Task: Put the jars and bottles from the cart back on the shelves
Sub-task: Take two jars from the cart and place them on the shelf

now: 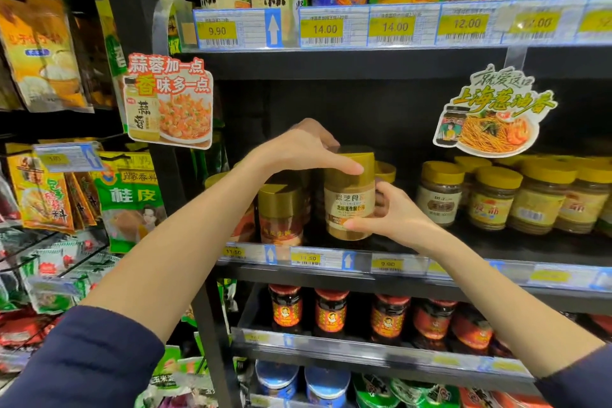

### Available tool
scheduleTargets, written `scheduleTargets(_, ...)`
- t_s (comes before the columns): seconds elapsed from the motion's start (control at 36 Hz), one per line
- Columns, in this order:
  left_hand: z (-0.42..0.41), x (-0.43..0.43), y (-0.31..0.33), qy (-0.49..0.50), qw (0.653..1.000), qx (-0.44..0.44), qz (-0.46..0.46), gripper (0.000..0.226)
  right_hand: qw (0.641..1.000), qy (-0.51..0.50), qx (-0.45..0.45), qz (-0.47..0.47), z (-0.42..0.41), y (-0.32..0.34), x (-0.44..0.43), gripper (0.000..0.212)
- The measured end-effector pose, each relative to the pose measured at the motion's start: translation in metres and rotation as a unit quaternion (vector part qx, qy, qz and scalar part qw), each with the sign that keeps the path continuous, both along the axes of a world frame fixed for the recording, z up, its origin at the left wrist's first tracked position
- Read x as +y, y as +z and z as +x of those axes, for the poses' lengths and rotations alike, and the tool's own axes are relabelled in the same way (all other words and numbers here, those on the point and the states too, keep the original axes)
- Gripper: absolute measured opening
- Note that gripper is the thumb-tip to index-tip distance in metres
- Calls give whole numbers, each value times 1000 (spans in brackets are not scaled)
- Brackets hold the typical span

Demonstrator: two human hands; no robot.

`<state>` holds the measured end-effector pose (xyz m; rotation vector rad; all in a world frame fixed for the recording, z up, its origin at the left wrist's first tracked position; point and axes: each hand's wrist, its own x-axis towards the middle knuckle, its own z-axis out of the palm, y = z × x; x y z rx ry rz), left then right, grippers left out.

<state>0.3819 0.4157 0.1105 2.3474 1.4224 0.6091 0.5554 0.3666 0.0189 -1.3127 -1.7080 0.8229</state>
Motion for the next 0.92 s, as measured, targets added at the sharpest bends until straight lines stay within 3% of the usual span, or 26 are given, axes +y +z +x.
scheduleTargets(0.08, 2, 0, 1, -9, 1000, -14, -6, 57, 1000, 0, -14, 6, 3, -2, -1, 72)
scheduleTargets(0.22, 2, 4, -1, -14, 1000, -17, -4, 62, 999, 15, -37, 17, 9, -6, -10, 65)
scheduleTargets(0.39, -8, 13, -10, 0, 1000, 4, 2, 84, 976, -14, -208, 59, 19, -19, -34, 69)
scheduleTargets(0.47, -14, 15, -14, -1, 1000, 12, 1, 87, 953, -22, -290, 86, 21, -28, -45, 60)
scheduleTargets(0.64, -19, 15, -27, -11, 999, 36, -8, 86, 913, -31, -394, 99, 20, -46, -61, 60)
scheduleTargets(0.92, -21, 18, -38, -26, 997, 67, -17, 88, 901, -37, -415, 123, 16, -49, -71, 60)
